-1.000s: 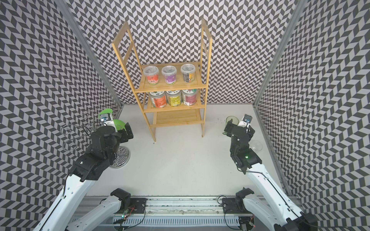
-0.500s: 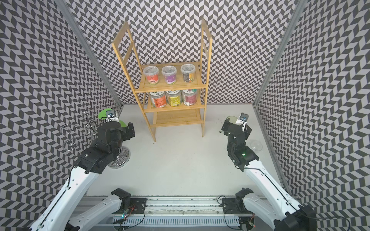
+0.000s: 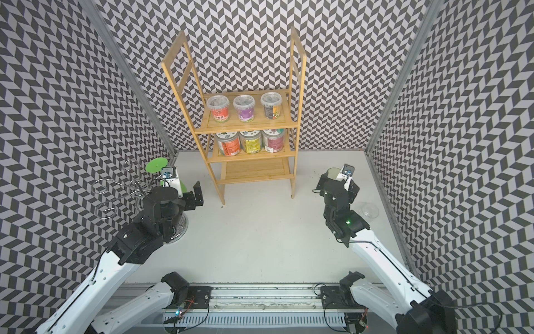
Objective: Place the seed container on the shelf
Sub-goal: Reset both arms
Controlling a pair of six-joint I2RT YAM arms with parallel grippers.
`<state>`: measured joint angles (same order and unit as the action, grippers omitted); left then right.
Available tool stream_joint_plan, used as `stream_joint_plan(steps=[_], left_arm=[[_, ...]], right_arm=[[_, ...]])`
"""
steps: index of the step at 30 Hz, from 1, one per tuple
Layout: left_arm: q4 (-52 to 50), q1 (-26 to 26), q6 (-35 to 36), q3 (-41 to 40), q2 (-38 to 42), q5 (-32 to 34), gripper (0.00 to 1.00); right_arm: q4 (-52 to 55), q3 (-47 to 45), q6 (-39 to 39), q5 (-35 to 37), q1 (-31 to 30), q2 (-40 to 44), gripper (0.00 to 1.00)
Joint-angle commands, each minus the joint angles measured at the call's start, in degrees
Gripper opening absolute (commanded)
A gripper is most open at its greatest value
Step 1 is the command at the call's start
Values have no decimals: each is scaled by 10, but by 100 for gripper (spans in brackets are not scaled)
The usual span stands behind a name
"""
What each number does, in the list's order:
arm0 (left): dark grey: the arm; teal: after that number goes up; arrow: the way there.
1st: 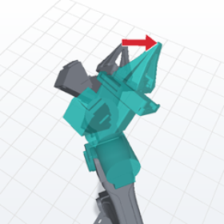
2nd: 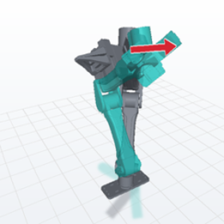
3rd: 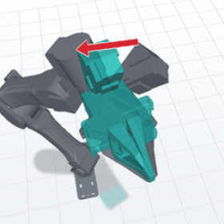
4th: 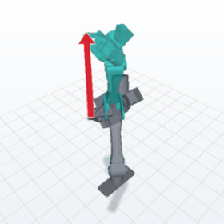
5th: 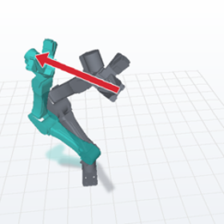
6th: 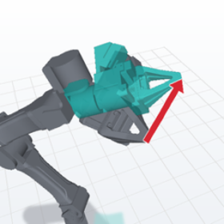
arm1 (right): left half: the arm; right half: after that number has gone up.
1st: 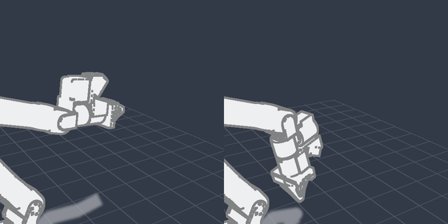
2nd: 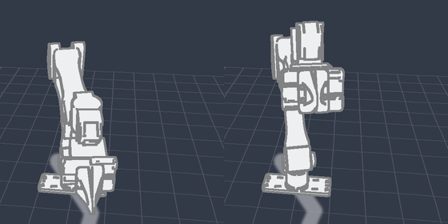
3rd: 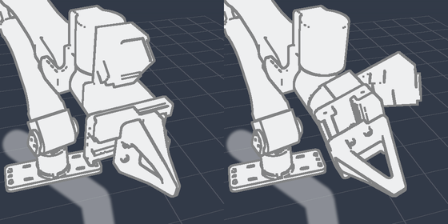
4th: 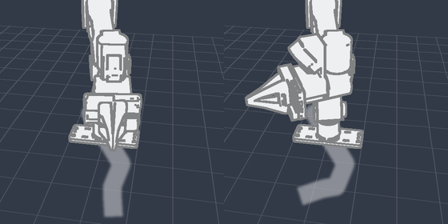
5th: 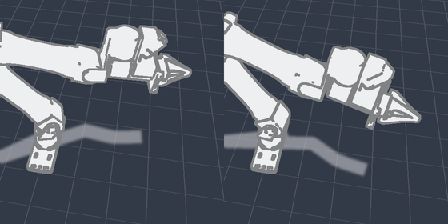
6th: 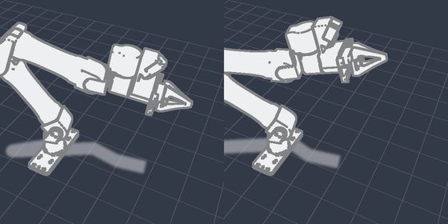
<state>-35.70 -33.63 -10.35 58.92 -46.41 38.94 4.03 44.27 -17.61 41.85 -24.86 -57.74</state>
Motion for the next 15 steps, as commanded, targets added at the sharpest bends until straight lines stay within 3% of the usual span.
stream_joint_plan(steps=[1, 9, 15], left_arm=[[-46, -6, -28, -24, -11, -8, 100], [-17, -5, 37, 31, -21, 74, 99], [-57, -2, 30, 90, -43, 92, 100]], right_arm=[[-18, 18, -5, 14, -6, -5, 94], [-41, 5, 6, 10, -8, 0, 94], [-69, -1, 28, 6, -8, 9, 95]])
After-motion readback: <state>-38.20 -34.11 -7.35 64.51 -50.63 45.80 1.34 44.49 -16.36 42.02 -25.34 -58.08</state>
